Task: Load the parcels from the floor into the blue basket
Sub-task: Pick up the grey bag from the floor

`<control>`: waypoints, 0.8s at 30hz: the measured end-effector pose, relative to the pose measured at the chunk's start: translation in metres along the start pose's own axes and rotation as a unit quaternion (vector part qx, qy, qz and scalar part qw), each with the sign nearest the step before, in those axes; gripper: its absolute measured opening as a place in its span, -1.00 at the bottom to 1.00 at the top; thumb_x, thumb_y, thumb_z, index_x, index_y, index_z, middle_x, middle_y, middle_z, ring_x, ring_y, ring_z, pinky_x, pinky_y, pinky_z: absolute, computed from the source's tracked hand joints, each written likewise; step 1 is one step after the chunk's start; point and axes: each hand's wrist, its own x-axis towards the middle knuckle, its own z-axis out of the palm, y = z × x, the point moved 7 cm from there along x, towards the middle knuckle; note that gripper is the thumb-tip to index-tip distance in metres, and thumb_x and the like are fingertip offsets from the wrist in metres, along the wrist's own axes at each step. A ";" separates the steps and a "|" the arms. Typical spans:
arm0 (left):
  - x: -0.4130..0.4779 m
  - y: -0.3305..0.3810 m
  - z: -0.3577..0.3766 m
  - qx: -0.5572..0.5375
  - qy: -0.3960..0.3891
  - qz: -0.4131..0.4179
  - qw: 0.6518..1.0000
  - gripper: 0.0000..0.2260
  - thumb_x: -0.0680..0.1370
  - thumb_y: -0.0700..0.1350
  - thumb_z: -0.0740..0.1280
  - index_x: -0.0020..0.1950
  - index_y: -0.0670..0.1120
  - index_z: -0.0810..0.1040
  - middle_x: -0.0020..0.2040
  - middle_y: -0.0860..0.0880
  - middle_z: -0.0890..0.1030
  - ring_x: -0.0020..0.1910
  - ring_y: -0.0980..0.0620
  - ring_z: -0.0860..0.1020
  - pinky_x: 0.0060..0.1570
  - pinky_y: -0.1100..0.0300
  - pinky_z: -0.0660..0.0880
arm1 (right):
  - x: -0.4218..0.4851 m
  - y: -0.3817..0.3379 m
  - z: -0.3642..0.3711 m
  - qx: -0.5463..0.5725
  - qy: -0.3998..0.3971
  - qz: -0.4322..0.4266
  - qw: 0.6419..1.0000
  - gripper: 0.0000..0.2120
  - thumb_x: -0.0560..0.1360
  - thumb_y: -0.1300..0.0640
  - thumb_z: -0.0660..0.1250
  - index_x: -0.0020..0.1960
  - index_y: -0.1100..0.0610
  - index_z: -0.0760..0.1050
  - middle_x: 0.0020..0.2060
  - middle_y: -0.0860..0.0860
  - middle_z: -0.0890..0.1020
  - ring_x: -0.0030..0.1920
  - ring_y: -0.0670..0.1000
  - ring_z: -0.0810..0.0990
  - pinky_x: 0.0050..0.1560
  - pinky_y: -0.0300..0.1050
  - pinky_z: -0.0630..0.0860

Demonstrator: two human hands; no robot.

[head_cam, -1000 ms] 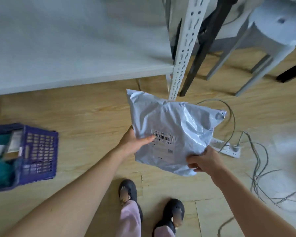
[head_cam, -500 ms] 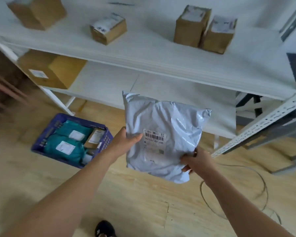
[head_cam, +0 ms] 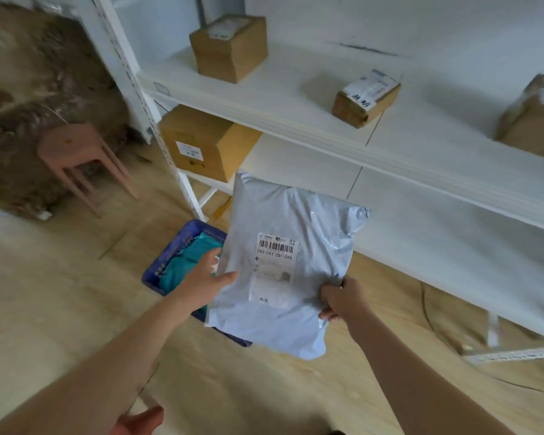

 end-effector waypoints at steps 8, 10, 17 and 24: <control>0.099 -0.035 -0.077 -0.015 0.006 -0.062 0.998 -0.33 0.53 -0.05 0.36 0.53 -0.02 0.07 0.51 -0.04 0.20 0.46 -0.04 0.25 0.16 0.16 0.31 | 0.081 -0.066 0.104 -0.036 -0.067 -0.005 0.997 -0.79 0.45 0.33 0.06 0.03 0.18 0.38 -0.50 0.12 0.55 -0.52 0.07 0.56 -0.43 -0.14 0.49; 0.128 -0.039 -0.091 -0.038 0.006 -0.078 0.996 -0.34 0.53 -0.07 0.35 0.53 -0.02 0.07 0.50 -0.04 0.20 0.46 -0.04 0.25 0.10 0.19 0.31 | 0.108 -0.082 0.126 -0.041 -0.071 -0.005 0.997 -0.77 0.45 0.32 0.06 0.05 0.18 0.38 -0.50 0.13 0.57 -0.47 0.11 0.58 -0.36 -0.08 0.52; 0.212 -0.044 -0.130 -0.025 0.003 -0.099 0.995 -0.61 0.58 -0.20 0.26 0.39 -0.07 0.28 -0.14 0.20 0.40 -0.25 0.30 0.35 -0.34 0.46 0.27 | 0.183 -0.116 0.200 -0.060 -0.093 0.053 0.992 -0.71 0.48 0.32 0.02 0.14 0.19 0.36 -0.57 0.08 0.54 -0.47 0.08 0.59 -0.48 -0.15 0.45; 0.306 -0.126 -0.160 0.011 -0.071 -0.137 0.988 -0.37 0.55 -0.06 0.32 0.53 -0.06 0.07 0.47 -0.03 0.24 0.46 -0.03 0.22 0.30 0.07 0.28 | 0.240 -0.114 0.273 -0.063 -0.089 0.117 0.987 -0.63 0.55 0.29 0.04 0.35 0.16 0.27 -0.38 0.09 0.60 -0.53 -0.04 0.60 -0.54 -0.24 0.47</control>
